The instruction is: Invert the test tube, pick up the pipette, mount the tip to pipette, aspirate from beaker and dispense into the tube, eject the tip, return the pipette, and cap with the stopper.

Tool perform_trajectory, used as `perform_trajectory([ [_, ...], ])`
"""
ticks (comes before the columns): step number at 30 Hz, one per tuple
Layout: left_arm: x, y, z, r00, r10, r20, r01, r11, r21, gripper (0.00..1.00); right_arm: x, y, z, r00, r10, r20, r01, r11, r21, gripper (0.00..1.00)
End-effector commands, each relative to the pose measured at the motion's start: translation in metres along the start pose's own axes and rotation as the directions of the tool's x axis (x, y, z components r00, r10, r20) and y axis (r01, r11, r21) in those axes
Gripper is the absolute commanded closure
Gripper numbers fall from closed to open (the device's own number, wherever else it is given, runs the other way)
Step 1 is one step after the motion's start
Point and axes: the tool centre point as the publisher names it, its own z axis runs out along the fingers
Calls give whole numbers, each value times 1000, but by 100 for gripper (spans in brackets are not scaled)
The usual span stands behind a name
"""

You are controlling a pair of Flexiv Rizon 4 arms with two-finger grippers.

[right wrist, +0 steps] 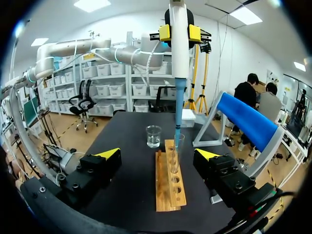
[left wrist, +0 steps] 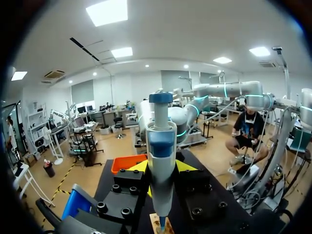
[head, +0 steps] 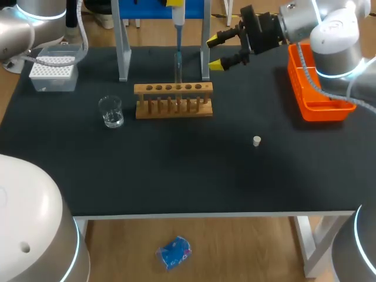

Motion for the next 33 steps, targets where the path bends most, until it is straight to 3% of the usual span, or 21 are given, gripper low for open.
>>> perform_trajectory([
  [1, 2, -4, -1, 1000, 3, 3, -3, 1000, -6, 100, 0, 0, 0, 1000, 0, 0, 0, 1000, 0, 0],
  [33, 2, -21, -4, 1000, 18, -6, -18, 999, -42, 100, 0, 0, 0, 1000, 0, 0, 0, 1000, 0, 0],
])
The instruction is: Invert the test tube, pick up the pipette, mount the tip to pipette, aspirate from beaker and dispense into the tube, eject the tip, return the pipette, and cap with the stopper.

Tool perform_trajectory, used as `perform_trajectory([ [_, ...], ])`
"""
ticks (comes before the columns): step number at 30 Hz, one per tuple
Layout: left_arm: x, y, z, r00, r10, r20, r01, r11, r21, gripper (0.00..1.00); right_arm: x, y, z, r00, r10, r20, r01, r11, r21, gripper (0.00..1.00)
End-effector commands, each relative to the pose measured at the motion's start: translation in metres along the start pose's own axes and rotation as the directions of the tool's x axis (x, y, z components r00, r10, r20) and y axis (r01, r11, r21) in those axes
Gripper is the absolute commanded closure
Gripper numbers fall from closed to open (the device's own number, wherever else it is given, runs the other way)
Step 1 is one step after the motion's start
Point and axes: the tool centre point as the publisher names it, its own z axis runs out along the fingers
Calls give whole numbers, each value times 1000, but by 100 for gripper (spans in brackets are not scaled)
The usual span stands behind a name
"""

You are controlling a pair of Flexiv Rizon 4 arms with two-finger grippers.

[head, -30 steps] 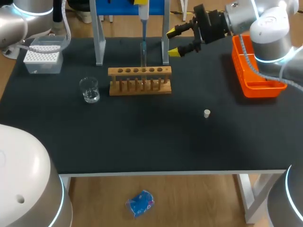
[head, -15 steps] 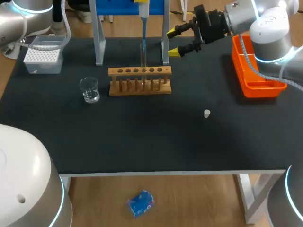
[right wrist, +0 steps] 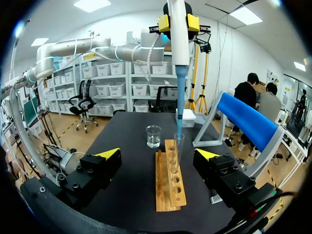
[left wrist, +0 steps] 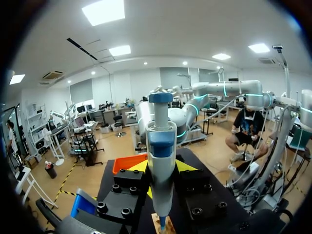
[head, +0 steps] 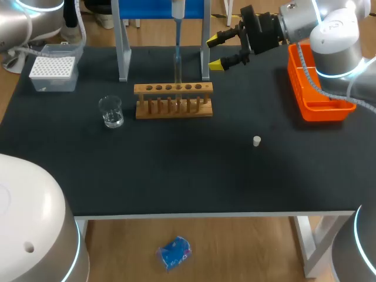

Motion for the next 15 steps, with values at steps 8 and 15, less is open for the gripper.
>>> perform_trajectory([
  [8, 0, -10, -1, 1000, 9, -1, -9, 1000, -13, 100, 0, 0, 0, 1000, 0, 0, 0, 1000, 0, 0],
  [15, -1, -14, -2, 1000, 17, 0, -17, 1000, -21, 100, 0, 0, 0, 1000, 0, 0, 0, 1000, 0, 0],
])
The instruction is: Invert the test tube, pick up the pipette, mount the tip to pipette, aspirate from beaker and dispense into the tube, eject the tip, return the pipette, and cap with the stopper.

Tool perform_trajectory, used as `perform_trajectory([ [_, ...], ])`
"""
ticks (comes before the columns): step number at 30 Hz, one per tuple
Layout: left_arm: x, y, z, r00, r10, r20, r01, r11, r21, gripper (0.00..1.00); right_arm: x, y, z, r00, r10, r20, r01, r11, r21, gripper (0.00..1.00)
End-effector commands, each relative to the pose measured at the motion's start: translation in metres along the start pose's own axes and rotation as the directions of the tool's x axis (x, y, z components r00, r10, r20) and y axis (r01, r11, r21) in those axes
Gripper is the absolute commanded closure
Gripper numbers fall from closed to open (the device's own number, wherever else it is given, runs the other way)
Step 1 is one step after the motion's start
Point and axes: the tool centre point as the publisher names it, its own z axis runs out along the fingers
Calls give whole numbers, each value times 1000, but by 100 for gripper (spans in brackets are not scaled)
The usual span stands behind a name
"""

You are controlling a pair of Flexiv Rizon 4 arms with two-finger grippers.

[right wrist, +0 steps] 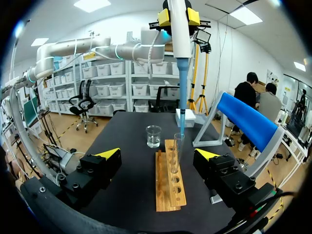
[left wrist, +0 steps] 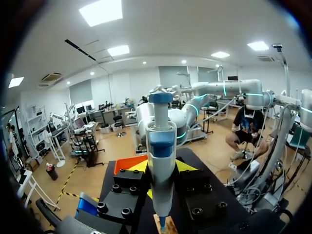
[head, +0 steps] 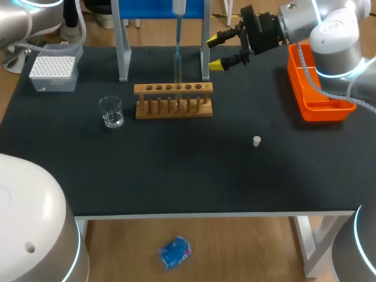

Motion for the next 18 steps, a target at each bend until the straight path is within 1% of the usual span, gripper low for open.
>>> perform_trajectory([
  [1, 1, -5, -2, 1000, -1, 1, 1, 1000, -10, 100, 1, 0, 0, 1000, 0, 0, 0, 1000, 0, 0],
  [18, 0, -22, -8, 1000, 22, -5, -22, 999, -29, 100, 1, 0, 0, 1000, 0, 0, 0, 1000, 0, 0],
])
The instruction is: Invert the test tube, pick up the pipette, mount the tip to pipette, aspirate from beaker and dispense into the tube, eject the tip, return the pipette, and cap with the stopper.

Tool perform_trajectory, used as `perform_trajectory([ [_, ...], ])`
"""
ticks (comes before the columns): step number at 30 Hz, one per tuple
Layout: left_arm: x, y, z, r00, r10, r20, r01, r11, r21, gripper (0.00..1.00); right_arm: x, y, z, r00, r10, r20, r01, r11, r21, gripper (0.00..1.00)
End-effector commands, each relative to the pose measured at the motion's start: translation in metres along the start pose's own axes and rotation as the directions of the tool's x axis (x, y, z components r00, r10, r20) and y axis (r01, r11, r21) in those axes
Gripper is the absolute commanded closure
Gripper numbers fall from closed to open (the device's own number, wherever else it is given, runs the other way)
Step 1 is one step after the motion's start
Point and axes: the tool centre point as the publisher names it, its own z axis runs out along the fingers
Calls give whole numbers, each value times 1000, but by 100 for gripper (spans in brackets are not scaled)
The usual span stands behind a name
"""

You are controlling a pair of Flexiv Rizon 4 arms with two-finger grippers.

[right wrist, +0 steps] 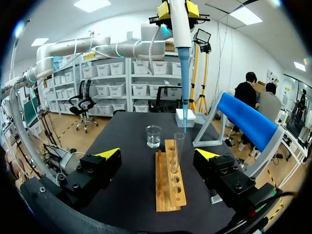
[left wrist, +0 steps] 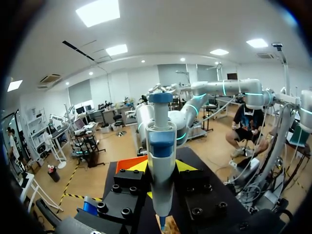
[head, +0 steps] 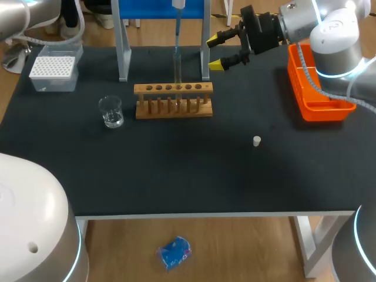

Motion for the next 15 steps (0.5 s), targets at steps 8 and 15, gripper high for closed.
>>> perform_trajectory([
  [8, 4, -17, -19, 1000, -8, 18, 8, 1000, -14, 100, 1, 0, 0, 1000, 0, 0, 0, 1000, 0, 0],
  [15, 10, -25, -36, 998, -28, 51, 29, 999, -15, 100, 1, 0, 0, 1000, 0, 0, 0, 1000, 0, 0],
])
